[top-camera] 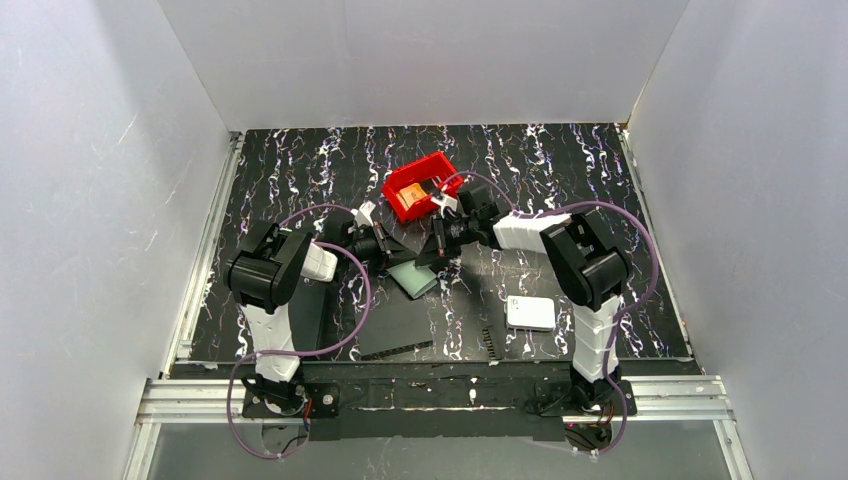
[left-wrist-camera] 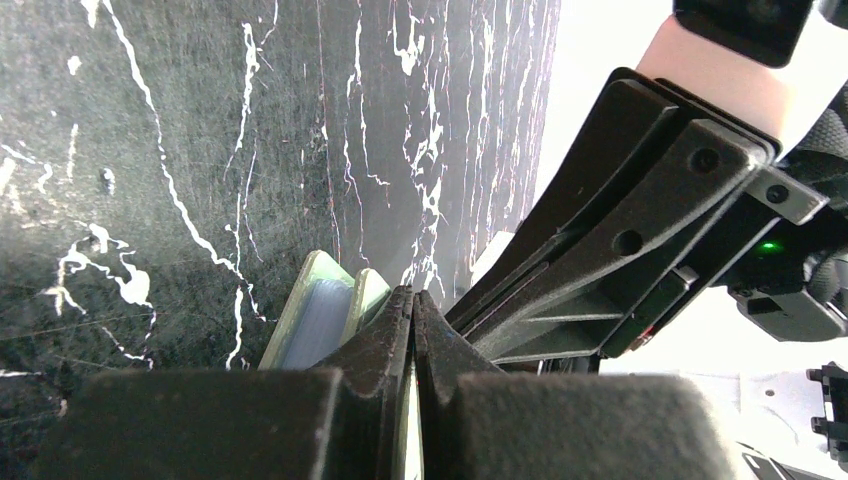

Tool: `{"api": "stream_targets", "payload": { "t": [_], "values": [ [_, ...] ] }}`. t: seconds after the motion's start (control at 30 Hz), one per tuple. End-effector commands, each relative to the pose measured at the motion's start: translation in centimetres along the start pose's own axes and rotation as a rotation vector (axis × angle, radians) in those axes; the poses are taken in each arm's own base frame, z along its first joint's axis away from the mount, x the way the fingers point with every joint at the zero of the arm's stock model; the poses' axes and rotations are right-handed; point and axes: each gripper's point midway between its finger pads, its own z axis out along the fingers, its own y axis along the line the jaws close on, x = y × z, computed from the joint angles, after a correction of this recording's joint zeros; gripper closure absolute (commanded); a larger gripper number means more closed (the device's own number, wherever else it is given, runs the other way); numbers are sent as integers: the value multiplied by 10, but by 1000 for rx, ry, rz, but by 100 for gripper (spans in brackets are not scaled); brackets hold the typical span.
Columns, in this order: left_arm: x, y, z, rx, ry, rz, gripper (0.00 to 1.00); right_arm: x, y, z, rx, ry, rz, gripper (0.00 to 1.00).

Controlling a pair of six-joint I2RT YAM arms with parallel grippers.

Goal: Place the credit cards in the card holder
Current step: Close the card holder at the center of the board.

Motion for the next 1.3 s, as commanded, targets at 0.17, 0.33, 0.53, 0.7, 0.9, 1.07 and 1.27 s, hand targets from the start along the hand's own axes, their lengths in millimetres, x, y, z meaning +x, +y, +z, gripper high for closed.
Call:
{"api": "stream_targets", "payload": {
  "t": [0.17, 0.33, 0.53, 0.7, 0.9, 1.07, 1.27],
  "values": [
    [47, 100, -13, -362, 56, -135, 100, 16, -6, 10, 195, 60, -141, 99],
    [48, 101, -13, -363, 56, -135, 100, 22, -8, 13, 274, 71, -190, 99],
    [48, 101, -13, -364, 56, -136, 100, 30, -8, 18, 372, 80, -283, 99],
    [48, 102, -13, -365, 56, -139, 100, 42, -5, 23, 440, 102, -379, 99],
    [48, 102, -13, -367, 56, -143, 100, 64, -8, 28, 520, 137, -491, 99],
    [47, 102, -13, -367, 52, -139, 100, 76, -16, 22, 535, 159, -500, 99],
    [49, 101, -14, -367, 56, -139, 100, 76, -14, 14, 408, 138, -389, 99]
  ]
}}
